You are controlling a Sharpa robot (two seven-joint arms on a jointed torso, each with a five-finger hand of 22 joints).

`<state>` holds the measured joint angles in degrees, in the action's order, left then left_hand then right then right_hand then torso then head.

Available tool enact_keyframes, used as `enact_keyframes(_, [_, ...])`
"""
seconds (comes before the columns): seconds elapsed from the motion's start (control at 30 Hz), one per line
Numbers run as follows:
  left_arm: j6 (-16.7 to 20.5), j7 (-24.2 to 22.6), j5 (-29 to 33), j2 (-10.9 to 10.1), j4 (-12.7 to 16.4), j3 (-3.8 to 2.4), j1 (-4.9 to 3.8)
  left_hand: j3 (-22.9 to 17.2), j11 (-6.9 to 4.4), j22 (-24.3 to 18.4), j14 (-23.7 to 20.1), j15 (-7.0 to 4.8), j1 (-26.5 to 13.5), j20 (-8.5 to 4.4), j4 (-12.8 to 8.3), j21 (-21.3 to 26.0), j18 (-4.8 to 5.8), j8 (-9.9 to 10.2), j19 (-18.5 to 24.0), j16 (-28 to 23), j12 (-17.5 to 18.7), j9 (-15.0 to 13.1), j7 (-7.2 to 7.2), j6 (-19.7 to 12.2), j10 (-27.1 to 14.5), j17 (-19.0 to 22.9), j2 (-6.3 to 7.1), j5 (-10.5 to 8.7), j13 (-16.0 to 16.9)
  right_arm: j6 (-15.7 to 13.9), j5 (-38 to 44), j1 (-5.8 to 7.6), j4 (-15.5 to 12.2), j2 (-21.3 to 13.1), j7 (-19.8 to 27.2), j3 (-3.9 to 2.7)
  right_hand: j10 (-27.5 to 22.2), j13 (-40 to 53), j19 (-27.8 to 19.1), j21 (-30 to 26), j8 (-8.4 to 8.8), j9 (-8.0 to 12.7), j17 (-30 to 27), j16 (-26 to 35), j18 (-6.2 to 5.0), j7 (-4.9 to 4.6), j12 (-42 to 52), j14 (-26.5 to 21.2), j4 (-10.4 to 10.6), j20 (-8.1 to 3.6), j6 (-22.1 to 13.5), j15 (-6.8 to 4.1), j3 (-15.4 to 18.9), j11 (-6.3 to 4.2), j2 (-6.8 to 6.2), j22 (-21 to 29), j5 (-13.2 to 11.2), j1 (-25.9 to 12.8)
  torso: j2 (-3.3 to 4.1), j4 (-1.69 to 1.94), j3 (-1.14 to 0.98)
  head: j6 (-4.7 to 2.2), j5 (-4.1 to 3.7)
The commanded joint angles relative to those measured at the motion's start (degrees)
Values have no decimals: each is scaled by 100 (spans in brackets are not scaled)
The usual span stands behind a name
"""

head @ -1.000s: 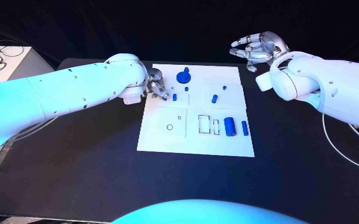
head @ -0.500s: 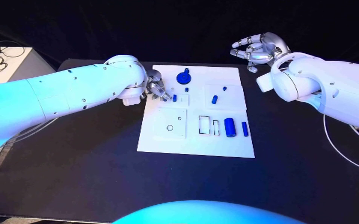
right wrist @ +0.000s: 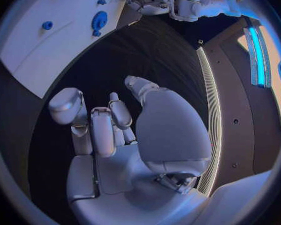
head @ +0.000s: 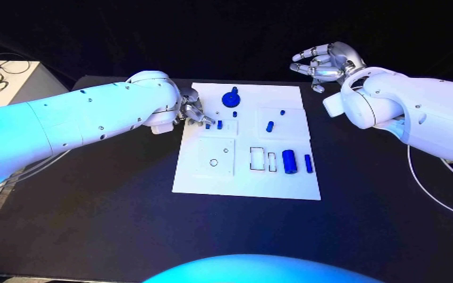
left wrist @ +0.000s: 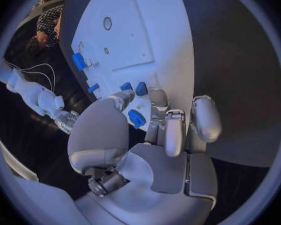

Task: Assemble the parts on the task board

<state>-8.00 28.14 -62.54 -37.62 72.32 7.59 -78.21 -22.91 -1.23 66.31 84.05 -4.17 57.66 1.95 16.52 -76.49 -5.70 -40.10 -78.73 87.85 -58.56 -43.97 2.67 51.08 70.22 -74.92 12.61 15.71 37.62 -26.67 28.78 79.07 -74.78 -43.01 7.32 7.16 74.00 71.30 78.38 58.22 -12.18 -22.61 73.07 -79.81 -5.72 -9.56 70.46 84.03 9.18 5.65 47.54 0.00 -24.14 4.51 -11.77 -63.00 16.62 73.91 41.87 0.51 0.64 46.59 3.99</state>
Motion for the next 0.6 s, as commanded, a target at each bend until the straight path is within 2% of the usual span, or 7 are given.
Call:
enact_keyframes(0.03, [108,23,-47,-34,39,1,14,14,7,2,492,-18,29,8,25,20,76,-36,14,-19,-15,-9,13,20,-25,-1189,-6,-20,12,19,0,-3,2,-4,25,-2,-40,-10,13,-12,-9,-9,-5,37,-100,0,-23,157,4,-20,-40,-28,-23,-10,-5,5,3,-47,-1,6,0,-7,-8])
enact_keyframes(0.3, [295,-244,528,-191,260,-153,14,72,18,-140,461,-12,65,11,14,108,48,-30,88,-87,76,-16,28,-46,-122,-1100,-9,-6,-129,27,0,-13,17,5,26,-2,-40,-10,13,-12,-9,-9,-5,37,-100,0,-23,157,4,-20,-40,-28,-23,-10,-5,5,3,-47,-2,3,5,-25,-6])
enact_keyframes(0.37, [421,-420,892,-217,295,-192,13,179,82,-437,373,41,133,49,16,308,-7,15,265,-249,247,-12,98,-228,-374,-889,-28,5,-373,28,0,-15,20,7,26,-2,-40,-10,13,-12,-9,-9,-5,37,-100,0,-23,157,4,-20,-40,-28,-23,-10,-5,5,3,-47,-4,7,2,-34,-1])
enact_keyframes(0.4, [495,-522,1081,-227,307,-209,13,253,144,-822,246,95,171,91,16,574,-79,63,503,-459,408,-2,160,-409,-644,-628,-38,10,-571,28,0,-16,22,10,27,-2,-40,-10,13,-12,-9,-9,-5,37,-100,0,-23,157,4,-20,-40,-28,-23,-10,-5,5,3,-47,-3,8,0,-45,-2])
enact_keyframes(0.47, [668,-728,1426,-243,322,-235,12,359,208,-960,181,150,186,147,22,688,-105,88,603,-539,423,15,232,-558,-801,-525,-69,10,-576,30,0,-17,26,15,28,-2,-40,-10,13,-12,-9,-9,-5,37,-100,0,-23,157,4,-20,-40,-28,-23,-10,-5,5,3,-47,-3,2,-1,-55,-4])
enact_keyframes(0.53, [839,-932,1652,-252,324,-251,11,508,313,-1530,-60,242,208,236,22,1107,-212,168,967,-856,502,84,331,-789,-1054,-127,-111,7,-627,32,0,-18,29,17,27,-2,-40,-10,13,-12,-9,-9,-5,37,-100,0,-23,157,4,-20,-40,-28,-23,-10,-5,5,3,-47,1,-2,-1,-65,-10])
enact_keyframes(0.6, [1000,-1128,1797,-258,319,-260,11,596,359,-1761,-176,287,216,281,25,1294,-254,188,1122,-984,516,113,386,-896,-1159,37,-133,3,-648,33,0,-19,32,18,26,-1,-40,-10,13,-12,-9,-9,-5,37,-100,0,-23,157,4,-20,-40,-28,-23,-10,-5,5,3,-47,1,-2,-1,-69,-12])
